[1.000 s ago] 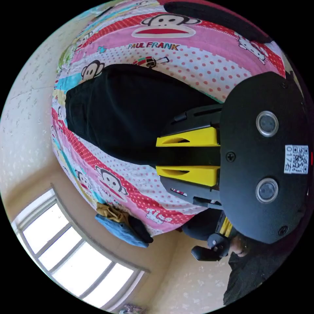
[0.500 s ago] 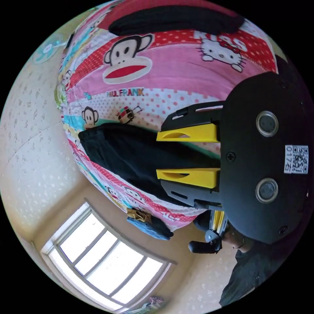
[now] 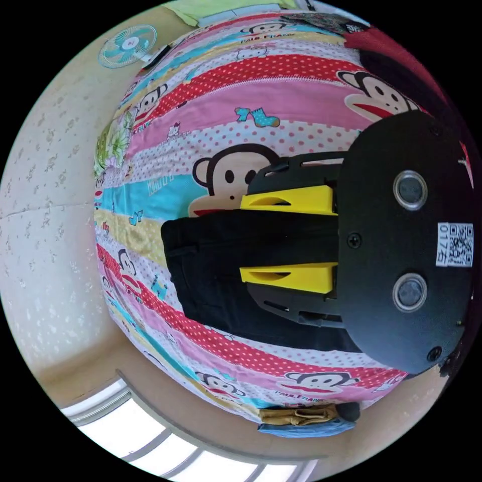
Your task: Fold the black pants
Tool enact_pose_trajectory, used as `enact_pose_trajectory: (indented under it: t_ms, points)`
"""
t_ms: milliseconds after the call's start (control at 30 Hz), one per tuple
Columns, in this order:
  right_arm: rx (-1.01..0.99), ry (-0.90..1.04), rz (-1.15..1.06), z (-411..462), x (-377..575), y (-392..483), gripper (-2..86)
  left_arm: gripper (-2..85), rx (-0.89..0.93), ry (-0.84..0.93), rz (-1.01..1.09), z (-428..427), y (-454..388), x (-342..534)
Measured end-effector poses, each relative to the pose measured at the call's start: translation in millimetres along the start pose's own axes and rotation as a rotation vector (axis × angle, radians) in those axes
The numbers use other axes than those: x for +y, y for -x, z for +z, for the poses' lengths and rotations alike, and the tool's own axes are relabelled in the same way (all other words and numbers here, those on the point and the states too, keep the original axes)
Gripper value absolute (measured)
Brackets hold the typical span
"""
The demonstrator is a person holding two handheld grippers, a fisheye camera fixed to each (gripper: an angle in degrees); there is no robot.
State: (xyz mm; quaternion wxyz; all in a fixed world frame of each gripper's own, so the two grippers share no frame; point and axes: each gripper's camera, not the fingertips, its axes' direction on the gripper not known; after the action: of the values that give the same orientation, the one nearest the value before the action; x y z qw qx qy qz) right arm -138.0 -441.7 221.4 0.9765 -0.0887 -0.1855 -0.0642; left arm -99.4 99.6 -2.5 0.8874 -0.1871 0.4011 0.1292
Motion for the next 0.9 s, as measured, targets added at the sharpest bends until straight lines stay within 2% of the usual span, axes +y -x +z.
enact_pose_trajectory:
  t_ms: [33, 133, 200, 233, 267, 333, 467, 567, 700, 733, 800, 833, 900]
  points:
    - [0.015, 0.056, -0.024, 22, -3, 0, 14.1, 8.0, 0.035, 0.006, 0.020, 0, 3, -2]
    - [0.096, 0.043, -0.119, 23, -7, 12, 11.6, 9.8, 0.114, 0.028, 0.056, -1, 13, -10]
    - [0.177, -0.018, -0.203, 1, -10, 24, 7.1, 9.5, 0.115, 0.041, 0.075, -2, 16, -12]
    - [0.238, -0.145, -0.217, -20, -3, 26, 4.7, 8.8, 0.115, 0.044, 0.085, -4, 17, -13]
    - [0.271, -0.237, -0.149, -34, 2, 18, 3.6, 8.5, 0.114, 0.043, 0.088, -5, 17, -13]
    - [0.278, -0.266, -0.022, -34, 3, -2, 3.1, 7.0, 0.107, 0.028, 0.079, -9, 20, -12]
    - [0.430, -0.160, 0.035, 1, 0, -28, 2.8, 6.0, 0.119, -0.010, 0.041, -18, 27, -9]
    - [0.385, -0.212, 0.178, -15, 5, -40, 3.0, 5.2, 0.087, -0.046, 0.032, -27, 24, -5]
    - [0.313, -0.376, 0.111, -64, 10, -32, 3.3, 4.3, 0.035, -0.079, 0.037, -36, 20, -1]
    - [0.300, -0.374, 0.058, -69, 8, -33, 3.7, 4.0, 0.038, -0.086, 0.027, -38, 21, 0]
    - [0.302, -0.209, -0.065, -55, -7, -39, 4.5, 4.0, 0.071, -0.080, -0.025, -37, 31, -1]
    - [0.326, -0.028, -0.083, -43, -15, -47, 5.3, 4.1, 0.102, -0.073, -0.073, -37, 38, -1]
    - [0.350, 0.022, -0.086, -48, -6, -57, 6.5, 5.0, 0.137, -0.074, -0.118, -40, 45, 1]
